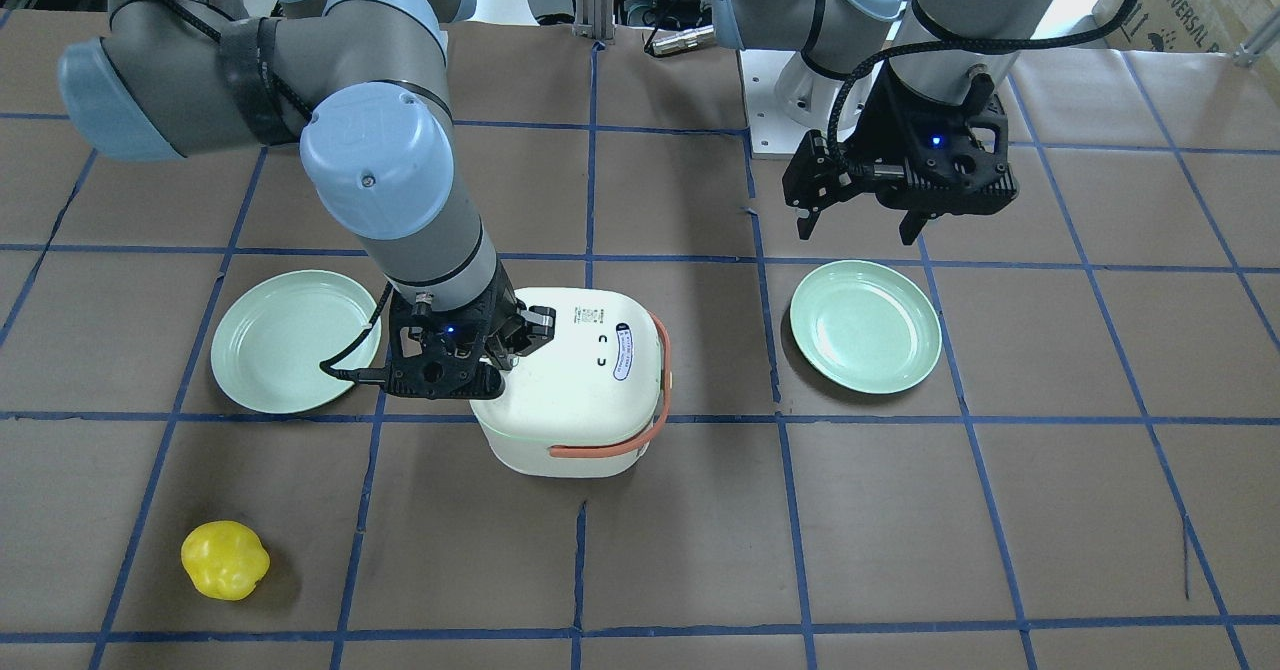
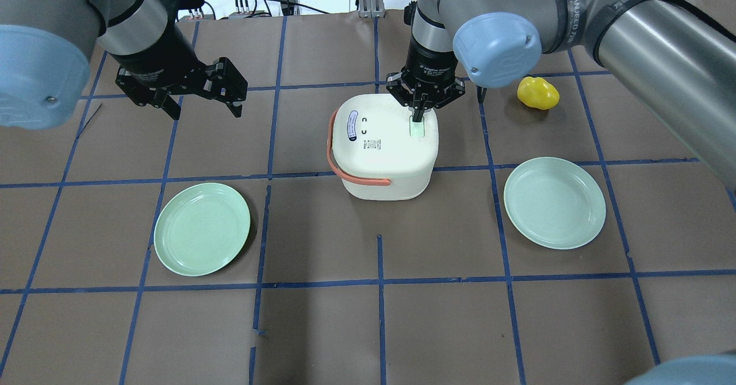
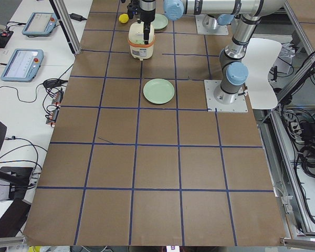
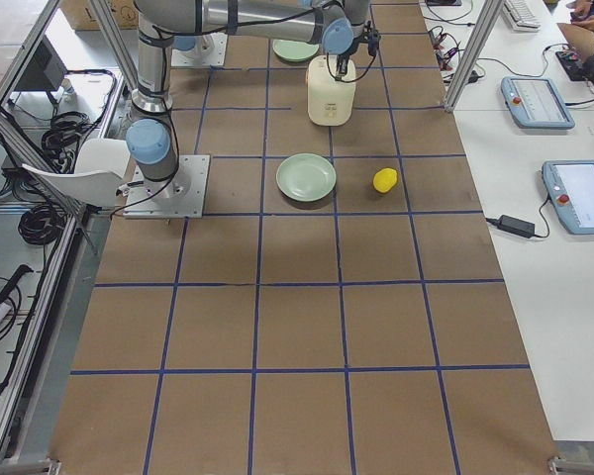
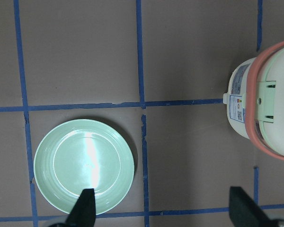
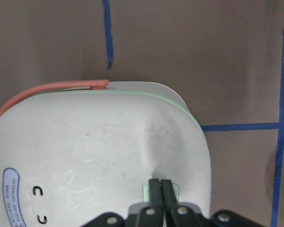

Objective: Press rice cooker button
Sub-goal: 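Press down on the rice cooker's lid button with the right gripper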

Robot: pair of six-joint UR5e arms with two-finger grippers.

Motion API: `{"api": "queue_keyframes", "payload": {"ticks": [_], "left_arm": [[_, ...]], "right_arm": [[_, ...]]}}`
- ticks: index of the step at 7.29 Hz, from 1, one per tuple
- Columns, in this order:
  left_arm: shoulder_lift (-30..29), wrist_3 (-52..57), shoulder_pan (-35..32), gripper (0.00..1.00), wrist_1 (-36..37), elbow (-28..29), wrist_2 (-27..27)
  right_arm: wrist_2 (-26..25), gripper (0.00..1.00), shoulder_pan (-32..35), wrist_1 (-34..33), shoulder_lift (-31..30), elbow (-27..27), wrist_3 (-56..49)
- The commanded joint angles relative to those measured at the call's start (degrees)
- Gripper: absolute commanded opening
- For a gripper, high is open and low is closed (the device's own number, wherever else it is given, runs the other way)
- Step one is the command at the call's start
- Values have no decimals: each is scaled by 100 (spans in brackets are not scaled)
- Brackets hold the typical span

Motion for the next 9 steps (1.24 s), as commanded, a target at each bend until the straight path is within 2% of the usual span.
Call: {"api": "queue_keyframes", "payload": {"ticks": [1, 9], "left_arm": [[0, 0, 0, 100, 0, -3, 7], [0, 0, 0, 100, 0, -3, 7]], "right_arm": [[8, 15, 1, -59, -23, 78, 7], [-9, 15, 1, -85, 12, 87, 16]]}}
